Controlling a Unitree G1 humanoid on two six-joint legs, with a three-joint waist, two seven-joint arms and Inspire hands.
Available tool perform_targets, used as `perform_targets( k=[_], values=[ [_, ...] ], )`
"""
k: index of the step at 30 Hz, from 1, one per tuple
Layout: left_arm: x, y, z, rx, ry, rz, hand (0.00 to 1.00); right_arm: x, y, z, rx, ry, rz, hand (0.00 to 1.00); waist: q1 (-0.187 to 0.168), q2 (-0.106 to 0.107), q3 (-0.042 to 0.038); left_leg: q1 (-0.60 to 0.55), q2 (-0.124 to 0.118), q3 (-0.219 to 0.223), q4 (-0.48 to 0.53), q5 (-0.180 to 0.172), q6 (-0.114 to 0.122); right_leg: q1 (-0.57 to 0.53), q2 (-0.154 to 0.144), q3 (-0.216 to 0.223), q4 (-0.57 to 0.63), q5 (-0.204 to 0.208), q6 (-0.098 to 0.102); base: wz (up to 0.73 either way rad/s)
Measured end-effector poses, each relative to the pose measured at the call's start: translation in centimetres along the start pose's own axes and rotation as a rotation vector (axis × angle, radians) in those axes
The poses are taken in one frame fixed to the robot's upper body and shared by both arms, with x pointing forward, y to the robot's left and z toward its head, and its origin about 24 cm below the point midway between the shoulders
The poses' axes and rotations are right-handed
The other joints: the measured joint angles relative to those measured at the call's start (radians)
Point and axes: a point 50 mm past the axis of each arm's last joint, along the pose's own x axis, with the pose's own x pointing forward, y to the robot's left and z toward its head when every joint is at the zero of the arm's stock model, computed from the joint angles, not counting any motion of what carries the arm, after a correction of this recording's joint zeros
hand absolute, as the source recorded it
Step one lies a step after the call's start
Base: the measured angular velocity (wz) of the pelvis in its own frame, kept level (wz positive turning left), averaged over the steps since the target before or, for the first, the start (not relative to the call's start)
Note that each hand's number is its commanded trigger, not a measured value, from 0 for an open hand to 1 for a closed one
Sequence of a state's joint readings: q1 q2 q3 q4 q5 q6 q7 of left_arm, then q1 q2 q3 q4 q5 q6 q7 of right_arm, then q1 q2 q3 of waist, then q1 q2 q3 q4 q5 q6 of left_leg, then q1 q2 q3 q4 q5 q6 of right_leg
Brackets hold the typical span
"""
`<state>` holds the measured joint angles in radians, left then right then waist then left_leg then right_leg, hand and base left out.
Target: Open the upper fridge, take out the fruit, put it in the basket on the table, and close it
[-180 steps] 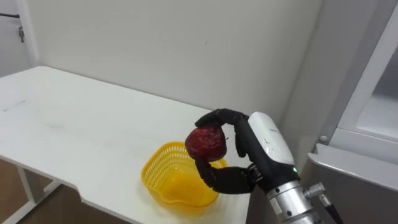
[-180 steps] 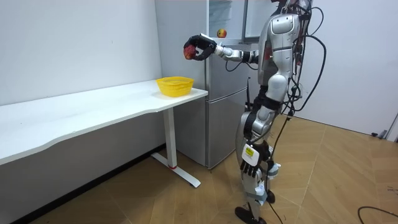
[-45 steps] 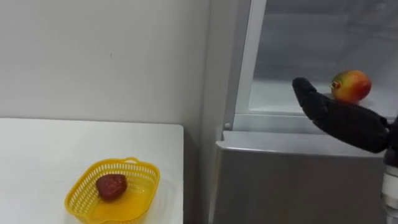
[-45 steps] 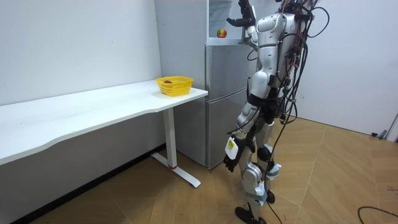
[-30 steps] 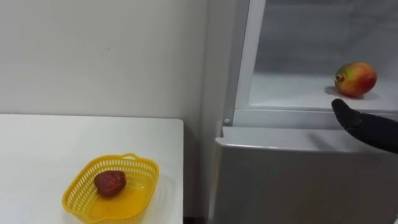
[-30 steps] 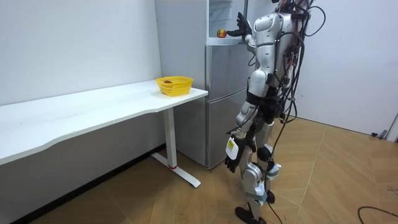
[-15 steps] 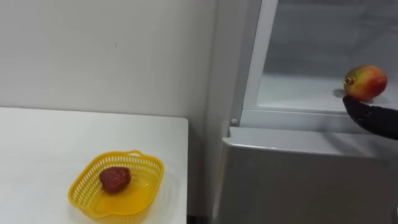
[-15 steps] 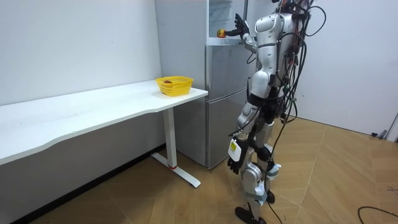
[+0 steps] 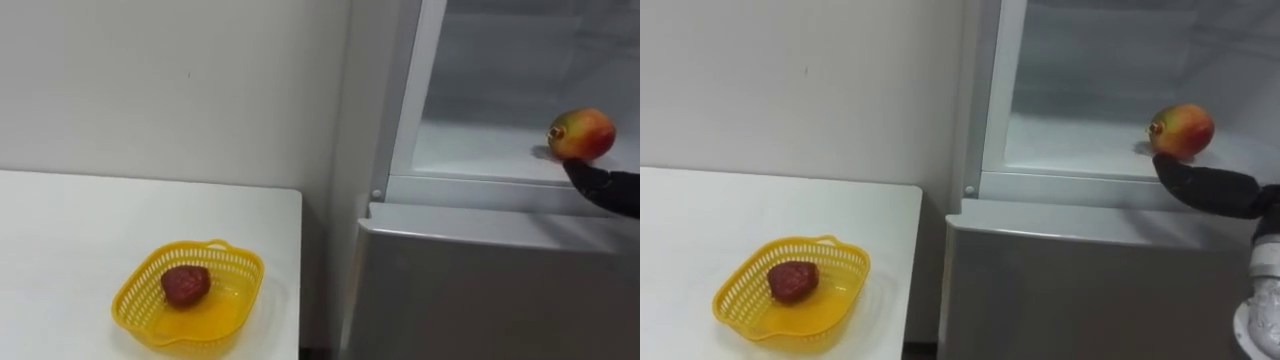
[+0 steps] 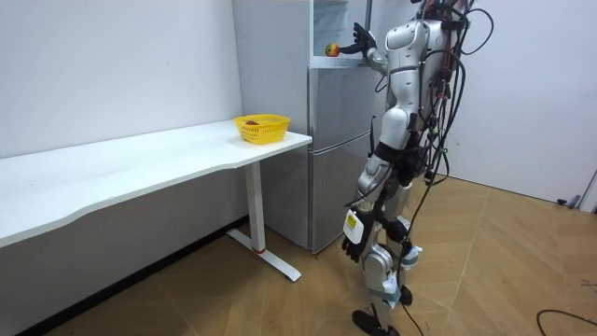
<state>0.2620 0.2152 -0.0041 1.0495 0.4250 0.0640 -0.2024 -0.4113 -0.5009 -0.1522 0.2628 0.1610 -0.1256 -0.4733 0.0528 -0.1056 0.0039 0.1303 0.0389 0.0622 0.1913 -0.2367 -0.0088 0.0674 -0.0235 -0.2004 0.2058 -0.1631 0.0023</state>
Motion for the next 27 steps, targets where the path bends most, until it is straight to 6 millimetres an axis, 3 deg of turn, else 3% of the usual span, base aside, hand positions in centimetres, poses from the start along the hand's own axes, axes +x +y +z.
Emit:
perform_targets(
  k=[5,11,16,27],
  values=[
    [0.0,0.2,-0.1,-0.002,0.006,0.022,0.0,1.1,0.5,-0.7,0.016,0.07,0.017,0.0,-0.016,-0.017,-0.0032,0.0,0.001,-0.002,0.0,0.0,0.0,0.001,0.0,-0.004,0.0,0.0,0.0,0.0],
    [-0.1,0.5,-0.2,-0.012,0.009,0.033,0.0,1.4,0.8,-1.0,0.034,0.108,0.069,0.0,-0.022,-0.017,-0.0042,-0.014,0.001,-0.009,0.0,0.0,0.0,-0.004,0.0,-0.008,-0.002,0.0,0.0,0.02],
    [-0.3,0.9,-0.6,-0.037,0.017,0.054,0.0,1.6,0.6,-1.1,0.01,0.131,0.114,0.0,-0.02,-0.017,-0.0107,-0.018,0.001,-0.01,0.004,0.0,0.0,-0.013,0.001,-0.006,0.002,0.0,-0.001,0.0],
    [-0.5,1.5,-1.3,-0.031,0.046,0.067,0.0,2.6,1.5,0.3,0.026,0.113,0.141,0.0,-0.019,-0.022,-0.0094,-0.018,0.0,-0.009,0.006,0.0,0.0,-0.015,-0.002,-0.004,0.017,0.0,-0.001,0.0]
  ],
)
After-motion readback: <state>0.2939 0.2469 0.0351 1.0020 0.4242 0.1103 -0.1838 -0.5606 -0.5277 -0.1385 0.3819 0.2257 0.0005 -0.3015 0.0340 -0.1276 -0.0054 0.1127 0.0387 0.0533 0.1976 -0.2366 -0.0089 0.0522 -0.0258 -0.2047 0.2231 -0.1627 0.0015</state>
